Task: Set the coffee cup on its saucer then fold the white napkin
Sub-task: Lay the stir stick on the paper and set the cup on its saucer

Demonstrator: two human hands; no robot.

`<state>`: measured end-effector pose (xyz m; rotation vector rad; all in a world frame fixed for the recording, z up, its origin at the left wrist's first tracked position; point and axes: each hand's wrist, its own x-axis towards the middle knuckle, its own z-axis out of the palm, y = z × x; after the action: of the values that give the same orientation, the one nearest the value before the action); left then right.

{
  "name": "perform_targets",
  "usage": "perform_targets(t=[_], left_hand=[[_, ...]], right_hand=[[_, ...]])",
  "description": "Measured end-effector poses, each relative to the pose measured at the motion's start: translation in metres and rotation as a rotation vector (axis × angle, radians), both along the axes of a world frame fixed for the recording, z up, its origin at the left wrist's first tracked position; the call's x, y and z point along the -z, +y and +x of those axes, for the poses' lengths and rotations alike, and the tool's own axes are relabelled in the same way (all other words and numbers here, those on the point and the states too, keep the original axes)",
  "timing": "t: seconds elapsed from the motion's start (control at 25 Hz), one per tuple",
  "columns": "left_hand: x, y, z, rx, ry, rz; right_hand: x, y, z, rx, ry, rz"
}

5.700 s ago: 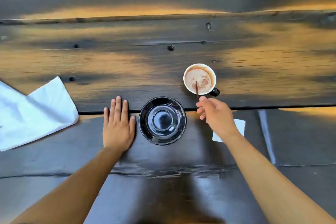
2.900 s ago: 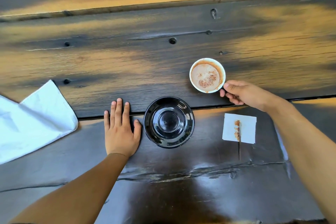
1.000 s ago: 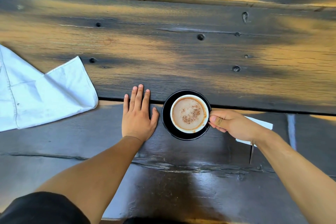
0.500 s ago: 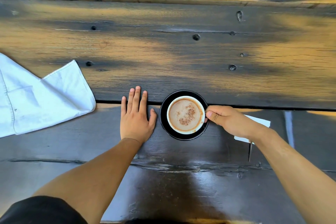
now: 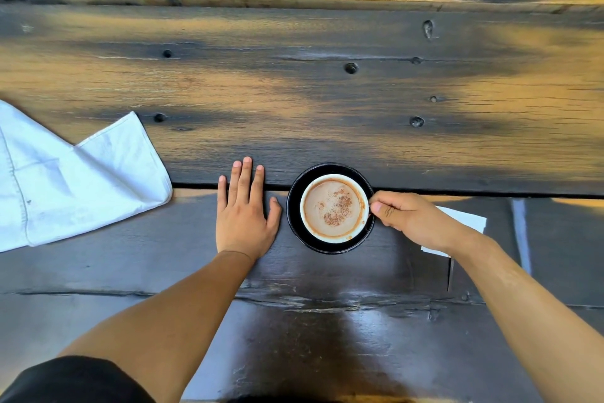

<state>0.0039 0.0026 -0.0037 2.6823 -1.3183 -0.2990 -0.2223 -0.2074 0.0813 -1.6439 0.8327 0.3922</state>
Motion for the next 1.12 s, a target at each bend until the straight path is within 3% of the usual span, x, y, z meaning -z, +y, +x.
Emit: perform_targets(t=[0.12, 0.28, 0.4, 0.76, 0.92, 1.12], left_hand=[[-0.001, 0.001, 0.000, 0.007, 0.000, 0.011], [-0.002, 0.000, 0.000, 0.012, -0.007, 0.045], [-0.005, 0.001, -0.001, 0.026, 0.011, 0.066], [-0.049, 0.059, -0.044, 0.001, 0.326, 0.107], [-0.063, 0.135, -0.090, 0.093, 0.332, 0.143], [-0.079, 0.219, -0.131, 0.043, 0.346, 0.157]], right_hand=[[0.004, 0.007, -0.009, 0.107, -0.024, -0.036], [0.022, 0.039, -0.024, 0.462, -0.090, -0.148], [0.033, 0.073, -0.037, 0.551, -0.023, -0.257], [0.018, 0.148, -0.048, 0.367, 0.212, -0.500], [0.008, 0.191, -0.061, 0.227, 0.356, -0.486], [0.001, 0.259, -0.099, 0.010, 0.508, -0.437]])
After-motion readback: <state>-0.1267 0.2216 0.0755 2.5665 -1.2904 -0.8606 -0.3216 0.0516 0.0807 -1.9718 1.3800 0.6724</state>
